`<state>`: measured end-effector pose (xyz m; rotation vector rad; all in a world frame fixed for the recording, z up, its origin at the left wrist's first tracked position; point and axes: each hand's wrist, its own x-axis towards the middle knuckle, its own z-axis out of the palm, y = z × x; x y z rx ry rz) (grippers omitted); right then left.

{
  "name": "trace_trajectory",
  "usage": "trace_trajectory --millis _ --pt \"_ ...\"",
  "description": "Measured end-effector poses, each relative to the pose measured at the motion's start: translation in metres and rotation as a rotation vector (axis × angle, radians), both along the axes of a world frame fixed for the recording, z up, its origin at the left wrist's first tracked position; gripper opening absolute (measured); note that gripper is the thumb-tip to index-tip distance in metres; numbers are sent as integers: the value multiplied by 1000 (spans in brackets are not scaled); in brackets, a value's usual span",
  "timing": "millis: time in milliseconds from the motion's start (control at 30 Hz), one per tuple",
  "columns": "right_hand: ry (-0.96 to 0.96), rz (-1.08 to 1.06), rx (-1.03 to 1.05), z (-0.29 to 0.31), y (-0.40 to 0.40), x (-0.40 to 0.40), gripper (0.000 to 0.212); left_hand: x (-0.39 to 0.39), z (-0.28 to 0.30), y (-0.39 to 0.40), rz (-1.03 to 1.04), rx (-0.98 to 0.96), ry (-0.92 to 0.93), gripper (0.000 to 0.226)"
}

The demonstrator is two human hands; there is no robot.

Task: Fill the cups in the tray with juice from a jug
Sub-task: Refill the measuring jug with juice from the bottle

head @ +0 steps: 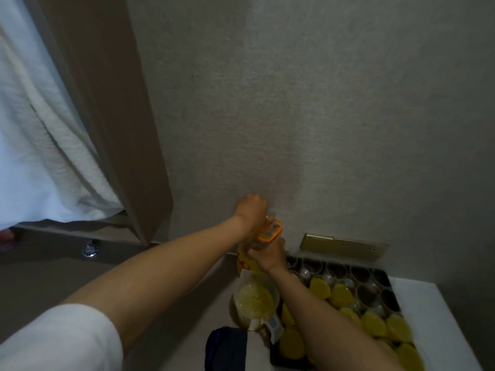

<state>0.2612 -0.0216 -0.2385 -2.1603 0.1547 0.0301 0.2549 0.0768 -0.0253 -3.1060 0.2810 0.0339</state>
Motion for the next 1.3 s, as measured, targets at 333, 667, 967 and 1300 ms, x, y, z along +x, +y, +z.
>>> trace_trajectory --millis 333,667,967,1300 --pt "3 36 20 43 0 -24 84 -6 -3 4 -195 44 102 36" --pt "35 45 -18 48 -5 -25 99 -1 8 25 -512 133 127 26" --pt "115 81 -71 38 -6 -18 108 0 11 29 -574 145 93 22" --pt "178 117 -65 94 -14 -48 161 -19 10 27 -409 50 144 43"
